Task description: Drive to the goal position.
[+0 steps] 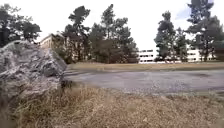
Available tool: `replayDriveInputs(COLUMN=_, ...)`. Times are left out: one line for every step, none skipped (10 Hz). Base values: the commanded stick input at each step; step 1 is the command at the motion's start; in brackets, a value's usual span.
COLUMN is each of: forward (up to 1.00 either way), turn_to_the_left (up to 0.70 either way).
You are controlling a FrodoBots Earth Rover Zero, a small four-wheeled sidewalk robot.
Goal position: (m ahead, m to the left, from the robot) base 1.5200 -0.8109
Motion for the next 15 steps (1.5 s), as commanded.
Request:
replayDriveInputs(forward=0.00, turn_to_the_left=-0.45)
replayDriveInputs(forward=0.00, turn_to_the_left=-0.39)
replayDriveInputs(forward=0.00, turn_to_the_left=-0.15)
replayDriveInputs(forward=0.00, turn_to_the_left=0.00)
replayDriveInputs(forward=0.00, turn_to_the_left=0.00)
replayDriveInputs(forward=0.00, turn_to_the_left=0.00)
replayDriveInputs(forward=0.00, turn_to_the_left=0.00)
replayDriveInputs(forward=0.00, turn_to_the_left=0.00)
replayDriveInputs(forward=0.00, turn_to_the_left=0.00)
replayDriveInputs(forward=0.00, turn_to_the_left=0.00)
replayDriveInputs(forward=0.00, turn_to_the_left=0.00)
replayDriveInputs(forward=0.00, turn_to_the_left=0.00)
replayDriveInputs(forward=0.16, turn_to_the_left=0.00)
replayDriveInputs(forward=0.44, turn_to_the_left=0.00)
replayDriveInputs(forward=0.45, turn_to_the_left=0.00)
